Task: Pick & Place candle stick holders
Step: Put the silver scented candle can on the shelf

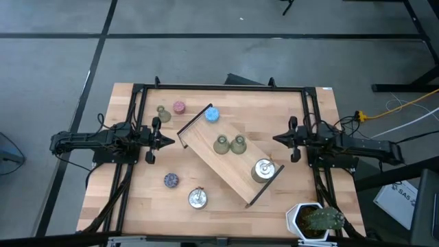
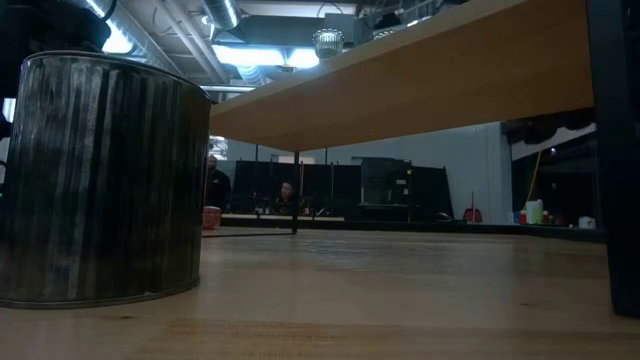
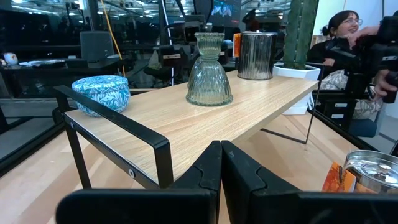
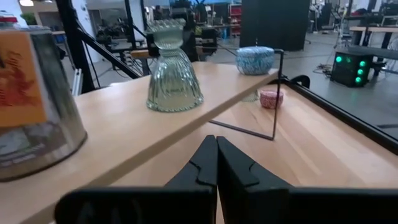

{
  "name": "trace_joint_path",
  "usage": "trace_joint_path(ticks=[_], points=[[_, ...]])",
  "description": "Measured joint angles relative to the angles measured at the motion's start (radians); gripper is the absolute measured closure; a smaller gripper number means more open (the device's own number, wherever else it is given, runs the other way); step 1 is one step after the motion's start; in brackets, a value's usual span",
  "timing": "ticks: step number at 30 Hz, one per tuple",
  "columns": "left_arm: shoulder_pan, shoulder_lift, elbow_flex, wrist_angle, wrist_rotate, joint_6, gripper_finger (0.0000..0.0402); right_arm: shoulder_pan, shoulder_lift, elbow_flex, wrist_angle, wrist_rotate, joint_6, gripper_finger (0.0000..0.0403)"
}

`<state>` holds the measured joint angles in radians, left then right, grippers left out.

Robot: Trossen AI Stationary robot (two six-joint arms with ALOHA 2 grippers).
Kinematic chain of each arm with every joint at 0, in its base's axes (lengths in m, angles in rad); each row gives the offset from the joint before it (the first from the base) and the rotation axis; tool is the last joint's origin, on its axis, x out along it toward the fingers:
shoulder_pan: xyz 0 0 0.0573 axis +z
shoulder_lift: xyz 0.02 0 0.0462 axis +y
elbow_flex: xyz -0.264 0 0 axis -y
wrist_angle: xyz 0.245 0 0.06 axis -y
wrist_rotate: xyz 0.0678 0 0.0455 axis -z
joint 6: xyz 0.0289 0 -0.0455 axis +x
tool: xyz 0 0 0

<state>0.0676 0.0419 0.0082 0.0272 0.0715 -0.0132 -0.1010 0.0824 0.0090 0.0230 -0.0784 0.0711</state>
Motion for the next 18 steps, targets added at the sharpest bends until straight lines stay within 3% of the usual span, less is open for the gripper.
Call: trace_joint_path(ticks=[18], points=[[0.0, 0.0, 0.0, 0.0, 0.0, 0.0, 0.0398, 0.09, -0.083, 0.0, 0.0, 0.0, 0.0, 0.0402]])
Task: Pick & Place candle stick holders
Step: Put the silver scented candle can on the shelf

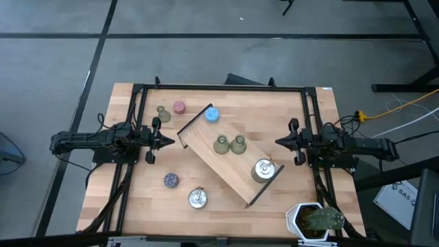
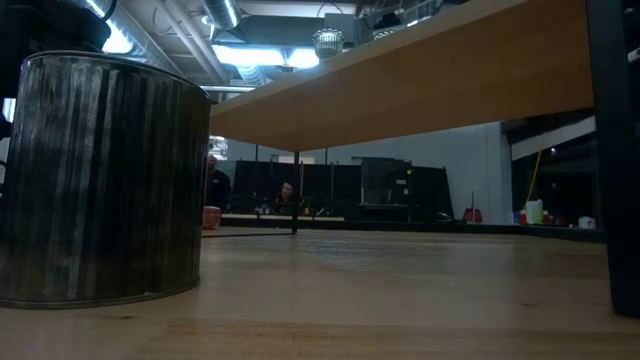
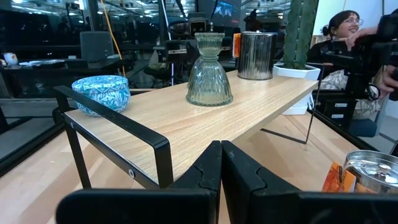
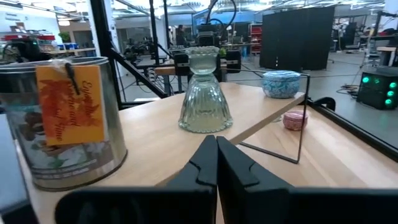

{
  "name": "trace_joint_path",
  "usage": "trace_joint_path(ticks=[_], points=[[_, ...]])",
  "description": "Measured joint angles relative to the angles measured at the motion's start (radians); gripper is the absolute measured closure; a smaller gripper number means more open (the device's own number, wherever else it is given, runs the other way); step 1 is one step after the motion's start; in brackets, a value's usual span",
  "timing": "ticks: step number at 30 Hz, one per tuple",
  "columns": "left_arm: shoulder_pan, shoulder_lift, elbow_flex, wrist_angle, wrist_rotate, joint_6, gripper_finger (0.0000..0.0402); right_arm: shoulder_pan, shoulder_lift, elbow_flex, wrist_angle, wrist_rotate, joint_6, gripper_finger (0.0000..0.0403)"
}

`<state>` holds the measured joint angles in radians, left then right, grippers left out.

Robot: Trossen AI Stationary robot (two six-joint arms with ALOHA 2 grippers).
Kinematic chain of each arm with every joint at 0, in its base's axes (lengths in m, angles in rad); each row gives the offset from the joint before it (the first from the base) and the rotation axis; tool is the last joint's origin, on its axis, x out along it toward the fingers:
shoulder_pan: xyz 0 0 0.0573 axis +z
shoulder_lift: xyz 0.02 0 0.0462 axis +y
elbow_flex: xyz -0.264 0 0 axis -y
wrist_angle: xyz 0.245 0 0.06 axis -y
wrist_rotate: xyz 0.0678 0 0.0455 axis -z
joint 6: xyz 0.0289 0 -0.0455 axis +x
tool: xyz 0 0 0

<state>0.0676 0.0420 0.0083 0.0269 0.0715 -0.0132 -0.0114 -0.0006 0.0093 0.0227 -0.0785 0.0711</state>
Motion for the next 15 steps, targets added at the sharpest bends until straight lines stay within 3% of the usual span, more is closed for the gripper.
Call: trace_joint_path(ticks=[15], points=[[0.0, 0.0, 0.0, 0.0, 0.0, 0.0, 0.0398, 0.045, 0.0, 0.0, 0.0, 0.0, 0.0, 0.0402]])
